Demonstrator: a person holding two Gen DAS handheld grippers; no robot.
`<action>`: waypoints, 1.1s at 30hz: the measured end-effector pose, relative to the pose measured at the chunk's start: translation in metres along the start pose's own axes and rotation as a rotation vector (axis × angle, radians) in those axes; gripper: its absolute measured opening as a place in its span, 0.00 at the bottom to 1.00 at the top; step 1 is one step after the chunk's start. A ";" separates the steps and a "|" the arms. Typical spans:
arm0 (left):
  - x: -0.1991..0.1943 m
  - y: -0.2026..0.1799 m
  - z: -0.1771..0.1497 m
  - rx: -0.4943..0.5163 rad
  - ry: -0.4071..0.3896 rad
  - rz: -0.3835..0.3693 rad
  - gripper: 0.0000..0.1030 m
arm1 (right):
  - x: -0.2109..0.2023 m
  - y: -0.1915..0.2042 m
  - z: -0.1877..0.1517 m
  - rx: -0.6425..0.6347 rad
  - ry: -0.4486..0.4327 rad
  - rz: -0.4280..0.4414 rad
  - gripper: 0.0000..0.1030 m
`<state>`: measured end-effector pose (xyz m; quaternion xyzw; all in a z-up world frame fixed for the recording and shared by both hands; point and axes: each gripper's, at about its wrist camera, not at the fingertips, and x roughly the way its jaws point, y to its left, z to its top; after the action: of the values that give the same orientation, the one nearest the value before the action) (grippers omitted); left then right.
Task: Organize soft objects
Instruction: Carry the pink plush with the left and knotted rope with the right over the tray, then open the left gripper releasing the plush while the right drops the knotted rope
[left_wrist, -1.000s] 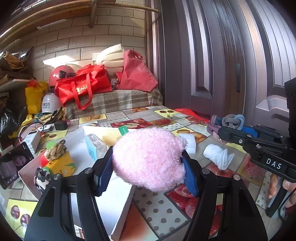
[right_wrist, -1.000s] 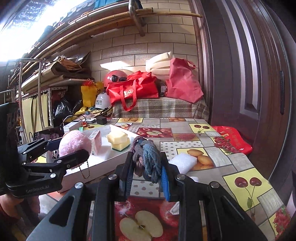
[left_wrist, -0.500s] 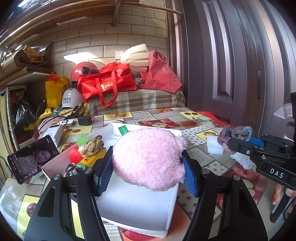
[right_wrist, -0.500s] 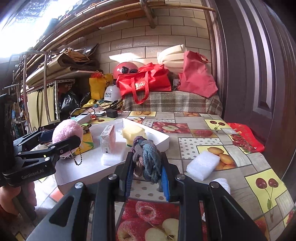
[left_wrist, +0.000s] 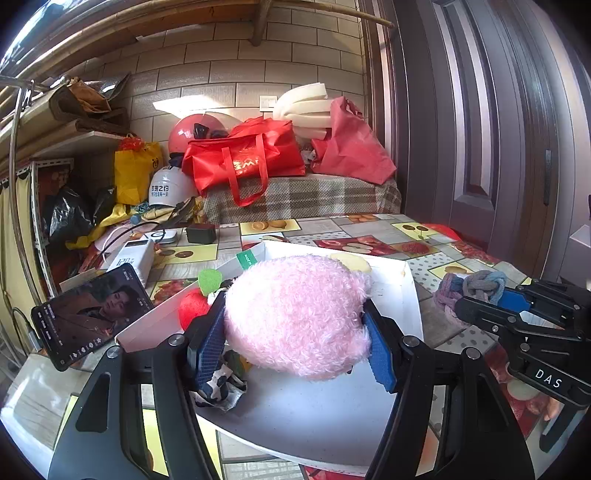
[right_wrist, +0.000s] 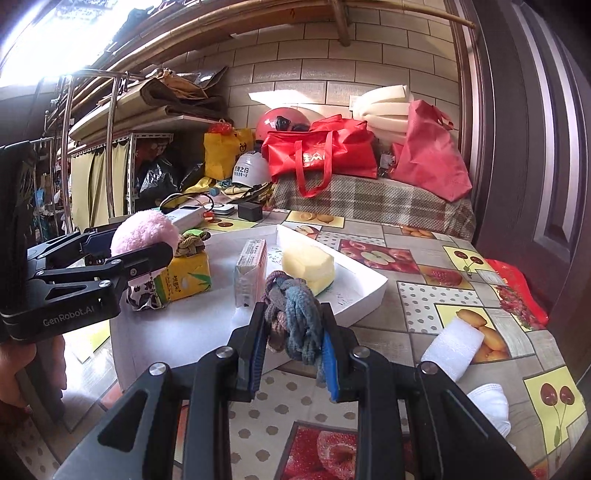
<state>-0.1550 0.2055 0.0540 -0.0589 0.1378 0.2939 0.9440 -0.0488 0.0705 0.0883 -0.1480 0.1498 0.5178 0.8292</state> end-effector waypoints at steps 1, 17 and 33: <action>0.001 0.002 0.000 -0.004 0.001 0.003 0.65 | 0.002 0.000 0.001 0.003 0.002 0.002 0.25; 0.021 0.029 0.005 -0.068 0.049 0.021 0.65 | 0.041 0.022 0.013 -0.038 0.071 0.096 0.25; 0.050 0.038 0.012 -0.059 0.097 0.028 0.65 | 0.105 0.033 0.031 -0.044 0.176 0.103 0.26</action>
<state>-0.1349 0.2660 0.0492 -0.0987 0.1754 0.3080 0.9299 -0.0313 0.1824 0.0718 -0.2032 0.2178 0.5481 0.7816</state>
